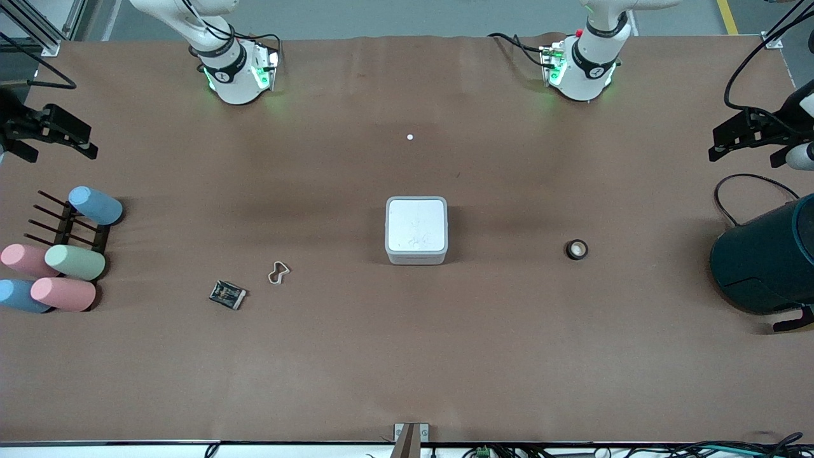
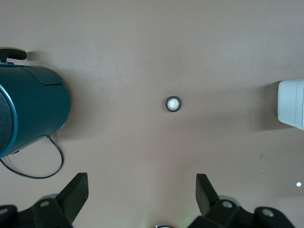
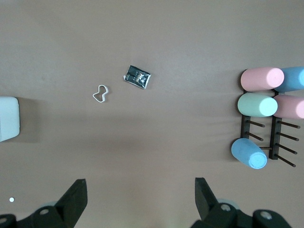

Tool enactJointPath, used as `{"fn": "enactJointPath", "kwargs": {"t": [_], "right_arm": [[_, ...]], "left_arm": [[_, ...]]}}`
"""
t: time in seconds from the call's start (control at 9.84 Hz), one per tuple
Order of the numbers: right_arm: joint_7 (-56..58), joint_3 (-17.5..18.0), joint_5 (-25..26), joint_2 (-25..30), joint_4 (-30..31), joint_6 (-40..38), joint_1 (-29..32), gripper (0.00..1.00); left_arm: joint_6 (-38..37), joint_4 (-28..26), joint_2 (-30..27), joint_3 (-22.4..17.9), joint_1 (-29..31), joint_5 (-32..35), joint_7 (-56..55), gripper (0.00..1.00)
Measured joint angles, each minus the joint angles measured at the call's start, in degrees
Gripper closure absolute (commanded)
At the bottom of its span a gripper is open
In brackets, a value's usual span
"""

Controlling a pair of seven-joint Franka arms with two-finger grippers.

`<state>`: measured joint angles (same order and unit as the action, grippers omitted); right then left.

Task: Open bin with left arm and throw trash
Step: 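Move the left gripper toward the white bin while the right gripper reaches out, then press the white bin lid with the left gripper to open it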

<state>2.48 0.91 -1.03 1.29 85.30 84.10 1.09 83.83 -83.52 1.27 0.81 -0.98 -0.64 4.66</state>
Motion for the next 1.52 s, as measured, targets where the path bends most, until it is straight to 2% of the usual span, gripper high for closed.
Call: {"fn": "enactJointPath", "kwargs": {"t": [0.3,0.51,0.61,0.91,1.02,1.22,1.52], "right_arm": [[0.0,0.0,0.0,0.0,0.0,-0.6,0.0,0.0],[0.0,0.0,0.0,0.0,0.0,-0.6,0.0,0.0],[0.0,0.0,0.0,0.0,0.0,-0.6,0.0,0.0],[0.0,0.4,0.0,-0.9,0.5,-0.5,-3.3,0.0],[-0.4,0.5,0.0,-1.7,0.9,-0.3,-5.5,0.0],[-1.1,0.7,0.1,-3.7,1.3,1.5,-7.6,0.0],[-1.1,0.2,0.2,-6.2,1.4,4.6,-7.4,0.0]], "left_arm": [[0.0,0.5,0.0,0.4,0.0,0.0,-0.2,0.0],[-0.9,-0.3,0.4,1.1,0.0,0.0,-0.2,0.04],[-0.6,-1.4,1.3,2.4,0.0,0.0,-0.2,0.15],[9.3,-6.6,6.3,6.2,-2.0,0.0,-5.4,0.9],[12.5,-9.0,7.3,7.1,-4.2,0.0,-9.7,0.99],[17.0,-11.5,10.5,7.7,-10.6,-0.1,-20.6,1.0],[26.0,-11.8,17.4,7.9,-21.5,0.0,-33.4,1.0]]}}
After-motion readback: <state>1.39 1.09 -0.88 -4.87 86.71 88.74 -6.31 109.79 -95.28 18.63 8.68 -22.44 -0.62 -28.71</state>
